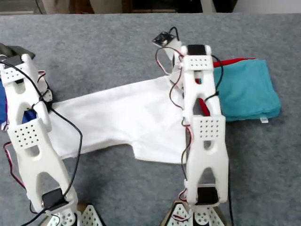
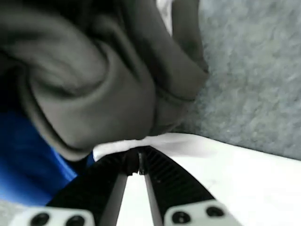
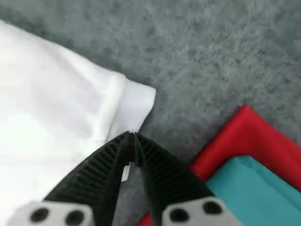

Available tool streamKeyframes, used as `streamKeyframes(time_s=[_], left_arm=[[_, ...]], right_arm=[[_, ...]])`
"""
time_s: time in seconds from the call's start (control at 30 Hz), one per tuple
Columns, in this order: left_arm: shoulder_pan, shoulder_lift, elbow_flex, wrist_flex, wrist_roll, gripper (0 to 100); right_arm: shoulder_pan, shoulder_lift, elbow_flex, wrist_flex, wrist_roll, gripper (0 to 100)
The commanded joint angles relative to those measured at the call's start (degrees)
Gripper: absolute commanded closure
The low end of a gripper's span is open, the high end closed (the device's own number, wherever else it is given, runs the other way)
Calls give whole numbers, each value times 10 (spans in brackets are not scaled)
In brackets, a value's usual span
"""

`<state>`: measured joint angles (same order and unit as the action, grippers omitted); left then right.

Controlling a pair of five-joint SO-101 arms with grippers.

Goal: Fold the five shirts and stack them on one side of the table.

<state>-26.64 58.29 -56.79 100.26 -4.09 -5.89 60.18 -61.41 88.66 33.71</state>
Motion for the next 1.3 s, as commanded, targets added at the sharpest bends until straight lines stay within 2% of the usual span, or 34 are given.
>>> streamKeyframes(time_s=[0.0, 0.07, 0.17, 0.3, 0.47, 0.63, 0.7, 0.8, 0.9, 1.07, 1.27], left_arm=[[-19, -23, -45, 6, 3, 981], [-19, -63, -34, 7, 2, 981], [-14, -148, 7, 7, 1, 981], [4, -291, 126, 7, -5, 981], [18, -489, 345, 4, -55, 981], [4, -643, 564, 2, -147, 981], [-5, -677, 651, -36, -175, 981], [-31, -691, 760, -105, -198, 981], [-54, -678, 816, -131, -226, 981], [-58, -628, 818, -134, -236, 981], [-69, -554, 821, -145, -245, 981]], right_arm=[[-11, -6, -162, 103, 7, 997], [-18, -7, -240, 138, 6, 997], [-17, -8, -305, 138, 4, 997], [-26, -35, -285, 138, -18, 997], [-58, -112, -173, 138, -42, 997], [-100, -213, 46, 137, -39, 997], [-107, -241, 124, 134, -38, 997], [-103, -254, 204, 117, -38, 997], [-87, -244, 252, 84, -38, 997], [-50, -204, 291, 35, -37, 997], [-10, -159, 294, 32, -37, 997]])
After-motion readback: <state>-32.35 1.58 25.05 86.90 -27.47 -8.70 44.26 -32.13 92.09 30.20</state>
